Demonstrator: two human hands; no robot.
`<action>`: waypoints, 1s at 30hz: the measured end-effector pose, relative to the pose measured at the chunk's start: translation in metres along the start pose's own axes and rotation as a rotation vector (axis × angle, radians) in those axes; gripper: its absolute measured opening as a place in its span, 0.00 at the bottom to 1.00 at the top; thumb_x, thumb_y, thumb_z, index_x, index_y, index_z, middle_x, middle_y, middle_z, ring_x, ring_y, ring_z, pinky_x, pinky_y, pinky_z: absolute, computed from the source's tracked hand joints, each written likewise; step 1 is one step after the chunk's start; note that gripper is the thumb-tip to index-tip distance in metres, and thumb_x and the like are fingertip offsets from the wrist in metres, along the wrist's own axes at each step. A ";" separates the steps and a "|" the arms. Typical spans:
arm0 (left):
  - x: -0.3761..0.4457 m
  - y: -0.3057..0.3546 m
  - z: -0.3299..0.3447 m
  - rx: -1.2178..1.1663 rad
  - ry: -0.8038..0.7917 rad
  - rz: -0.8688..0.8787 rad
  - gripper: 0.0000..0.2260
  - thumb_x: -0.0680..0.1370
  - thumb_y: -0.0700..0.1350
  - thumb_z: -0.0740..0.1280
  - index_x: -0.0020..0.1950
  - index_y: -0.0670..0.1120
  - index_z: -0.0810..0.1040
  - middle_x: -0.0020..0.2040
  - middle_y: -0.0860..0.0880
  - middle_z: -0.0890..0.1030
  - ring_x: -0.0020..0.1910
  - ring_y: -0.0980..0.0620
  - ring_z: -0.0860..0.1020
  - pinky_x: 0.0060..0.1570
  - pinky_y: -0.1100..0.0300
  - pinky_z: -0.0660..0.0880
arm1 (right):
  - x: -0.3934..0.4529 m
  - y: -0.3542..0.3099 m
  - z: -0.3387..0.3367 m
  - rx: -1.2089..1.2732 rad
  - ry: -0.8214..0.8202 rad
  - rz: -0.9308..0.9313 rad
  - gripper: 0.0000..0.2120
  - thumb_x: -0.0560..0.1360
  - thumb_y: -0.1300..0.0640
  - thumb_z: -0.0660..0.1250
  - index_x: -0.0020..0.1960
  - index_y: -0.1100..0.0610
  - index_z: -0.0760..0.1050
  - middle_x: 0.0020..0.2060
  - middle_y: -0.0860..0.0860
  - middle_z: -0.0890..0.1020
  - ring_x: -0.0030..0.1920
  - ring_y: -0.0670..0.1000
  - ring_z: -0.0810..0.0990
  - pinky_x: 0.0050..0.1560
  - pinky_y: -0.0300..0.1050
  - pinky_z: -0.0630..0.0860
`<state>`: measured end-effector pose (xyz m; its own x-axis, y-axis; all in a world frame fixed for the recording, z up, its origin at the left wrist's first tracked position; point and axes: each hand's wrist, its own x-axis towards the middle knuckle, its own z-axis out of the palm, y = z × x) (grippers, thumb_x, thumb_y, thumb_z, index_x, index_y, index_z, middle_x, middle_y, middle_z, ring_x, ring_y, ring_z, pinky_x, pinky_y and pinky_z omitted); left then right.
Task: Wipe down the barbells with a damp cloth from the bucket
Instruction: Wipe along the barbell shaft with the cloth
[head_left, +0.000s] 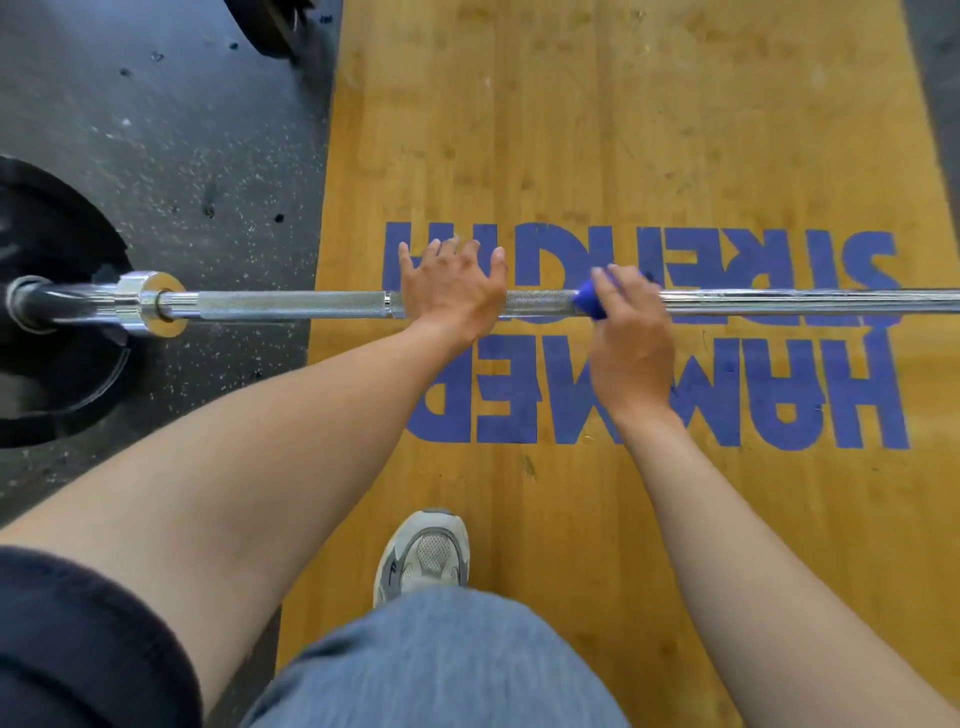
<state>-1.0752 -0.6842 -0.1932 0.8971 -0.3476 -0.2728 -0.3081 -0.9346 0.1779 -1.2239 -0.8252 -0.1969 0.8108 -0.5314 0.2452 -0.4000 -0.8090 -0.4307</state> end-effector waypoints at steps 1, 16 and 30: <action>0.005 0.000 -0.001 0.001 -0.005 0.004 0.30 0.83 0.63 0.44 0.77 0.51 0.70 0.77 0.50 0.70 0.80 0.49 0.61 0.79 0.39 0.44 | 0.007 0.004 -0.002 0.007 0.031 0.161 0.22 0.76 0.72 0.64 0.69 0.63 0.76 0.68 0.58 0.77 0.71 0.61 0.72 0.69 0.58 0.73; 0.094 0.011 -0.037 0.025 -0.173 0.064 0.31 0.83 0.63 0.47 0.81 0.49 0.63 0.81 0.46 0.63 0.81 0.47 0.57 0.79 0.39 0.47 | 0.077 0.007 0.014 -0.040 -0.091 0.014 0.26 0.73 0.72 0.59 0.69 0.63 0.76 0.67 0.58 0.78 0.69 0.62 0.73 0.77 0.53 0.61; 0.162 0.026 -0.053 -0.014 -0.240 0.053 0.30 0.82 0.63 0.51 0.79 0.48 0.66 0.81 0.45 0.62 0.81 0.46 0.57 0.79 0.42 0.47 | 0.107 -0.014 0.026 -0.068 -0.129 -0.019 0.29 0.75 0.70 0.51 0.75 0.63 0.69 0.75 0.57 0.70 0.78 0.58 0.63 0.78 0.57 0.61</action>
<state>-0.9205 -0.7607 -0.1826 0.7785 -0.4053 -0.4793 -0.3464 -0.9142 0.2104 -1.1202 -0.8642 -0.1866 0.8650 -0.4827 0.1367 -0.4088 -0.8361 -0.3659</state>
